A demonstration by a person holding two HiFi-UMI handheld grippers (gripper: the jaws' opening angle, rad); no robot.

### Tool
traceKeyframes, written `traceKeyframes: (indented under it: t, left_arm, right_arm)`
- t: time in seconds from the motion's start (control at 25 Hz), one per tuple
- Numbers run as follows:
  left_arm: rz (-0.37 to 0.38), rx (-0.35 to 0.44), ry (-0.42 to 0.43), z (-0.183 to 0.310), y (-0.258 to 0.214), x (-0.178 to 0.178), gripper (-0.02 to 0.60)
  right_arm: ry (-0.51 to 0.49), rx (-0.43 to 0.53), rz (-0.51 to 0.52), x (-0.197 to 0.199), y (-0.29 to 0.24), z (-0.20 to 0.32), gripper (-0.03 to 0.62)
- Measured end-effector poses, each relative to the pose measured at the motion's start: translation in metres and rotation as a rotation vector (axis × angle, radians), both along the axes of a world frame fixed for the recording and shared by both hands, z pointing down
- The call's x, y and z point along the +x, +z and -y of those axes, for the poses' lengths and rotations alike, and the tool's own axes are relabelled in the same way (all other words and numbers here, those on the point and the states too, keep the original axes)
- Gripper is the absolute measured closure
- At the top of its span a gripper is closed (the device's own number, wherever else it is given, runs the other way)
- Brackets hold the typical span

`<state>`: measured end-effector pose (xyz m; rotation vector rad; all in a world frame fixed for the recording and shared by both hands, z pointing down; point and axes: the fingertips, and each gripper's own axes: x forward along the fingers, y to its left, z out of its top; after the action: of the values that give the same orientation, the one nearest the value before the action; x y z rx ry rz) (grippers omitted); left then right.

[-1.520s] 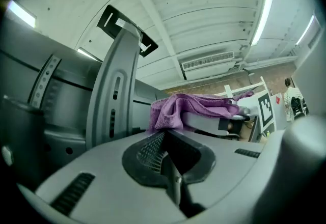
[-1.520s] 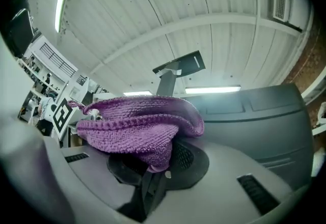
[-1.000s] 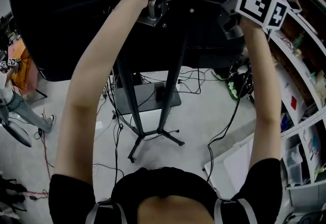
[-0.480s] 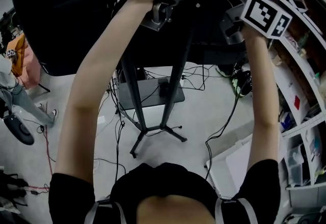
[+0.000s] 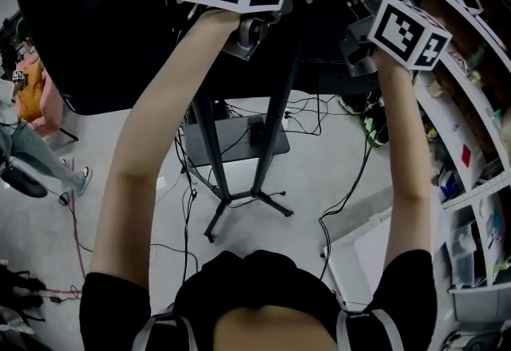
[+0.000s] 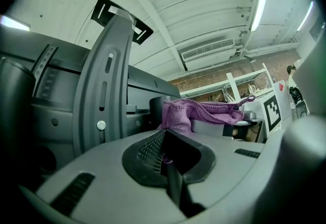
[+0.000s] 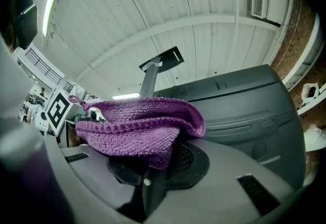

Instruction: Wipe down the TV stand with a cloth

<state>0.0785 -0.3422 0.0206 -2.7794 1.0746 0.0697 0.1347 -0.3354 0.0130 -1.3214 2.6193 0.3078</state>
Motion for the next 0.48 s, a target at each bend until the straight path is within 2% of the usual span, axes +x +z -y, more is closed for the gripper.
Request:
traceKeyframes:
  t: [0.2, 0.48]
  left_arm:
    - [0.006, 0.001, -0.032, 0.001, 0.037, 0.005, 0.575]
    - [0.014, -0.032, -0.076, 0.006, 0.043, -0.002, 0.575]
  right_arm:
    - [0.007, -0.037, -0.016, 0.002, 0.042, 0.004, 0.53]
    - [0.013, -0.068, -0.037, -0.006, 0.045, 0.006, 0.53]
